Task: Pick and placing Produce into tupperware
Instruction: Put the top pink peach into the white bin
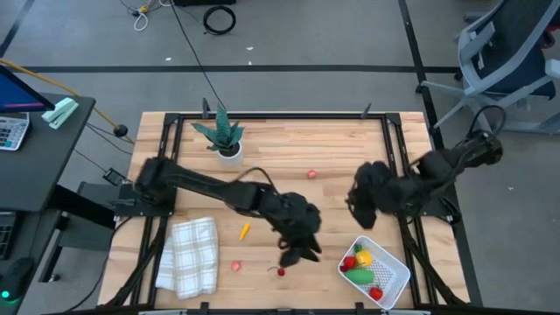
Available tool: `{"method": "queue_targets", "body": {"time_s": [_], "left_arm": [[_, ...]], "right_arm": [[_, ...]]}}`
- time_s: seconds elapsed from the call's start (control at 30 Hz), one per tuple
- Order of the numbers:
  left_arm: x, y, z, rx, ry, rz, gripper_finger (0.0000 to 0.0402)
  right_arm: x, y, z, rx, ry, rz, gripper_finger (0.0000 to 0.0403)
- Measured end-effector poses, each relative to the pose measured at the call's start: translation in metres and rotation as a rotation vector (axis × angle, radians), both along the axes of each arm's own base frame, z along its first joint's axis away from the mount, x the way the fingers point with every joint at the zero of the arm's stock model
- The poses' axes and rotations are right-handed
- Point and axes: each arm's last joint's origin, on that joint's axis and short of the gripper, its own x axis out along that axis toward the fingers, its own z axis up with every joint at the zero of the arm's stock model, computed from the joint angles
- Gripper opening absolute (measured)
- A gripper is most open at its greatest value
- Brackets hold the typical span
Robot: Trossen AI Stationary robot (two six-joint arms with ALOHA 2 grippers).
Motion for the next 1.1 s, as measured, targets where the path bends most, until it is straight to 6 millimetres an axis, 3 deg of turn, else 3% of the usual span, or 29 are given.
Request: {"method": "queue_targets", "body": {"time_s": [0.17, 0.3, 0.47, 0.6, 0.8, 0.97, 1.1], "left_arm": [[-0.051, 0.014, 0.045, 0.055, 0.103, 0.079, 0.0115], [-0.094, 0.021, 0.082, 0.122, 0.08, 0.208, 0.01], [-0.138, 0.027, 0.11, 0.193, 0.051, 0.303, 0.0082], [-0.157, 0.032, 0.119, 0.191, 0.073, 0.318, 0.0071], [-0.166, 0.034, 0.117, 0.201, 0.13, 0.322, 0.006], [-0.17, 0.036, 0.11, 0.242, 0.206, 0.314, 0.0055], [-0.17, 0.036, 0.11, 0.26, 0.2, 0.302, 0.0056]], "right_arm": [[0.008, 0.03, -0.014, -0.041, 0.02, 0.01, 0.0128], [0.025, 0.048, -0.035, -0.127, 0.083, 0.041, 0.0128], [0.06, 0.045, -0.067, -0.303, 0.225, 0.088, 0.0145], [0.093, 0.01, -0.09, -0.317, 0.37, 0.068, 0.0188], [0.133, -0.072, -0.121, -0.192, 0.539, 0.024, 0.0252], [0.149, -0.138, -0.153, 0.115, 0.589, -0.253, 0.0267], [0.157, -0.166, -0.178, 0.231, 0.612, -0.385, 0.0259]]}}
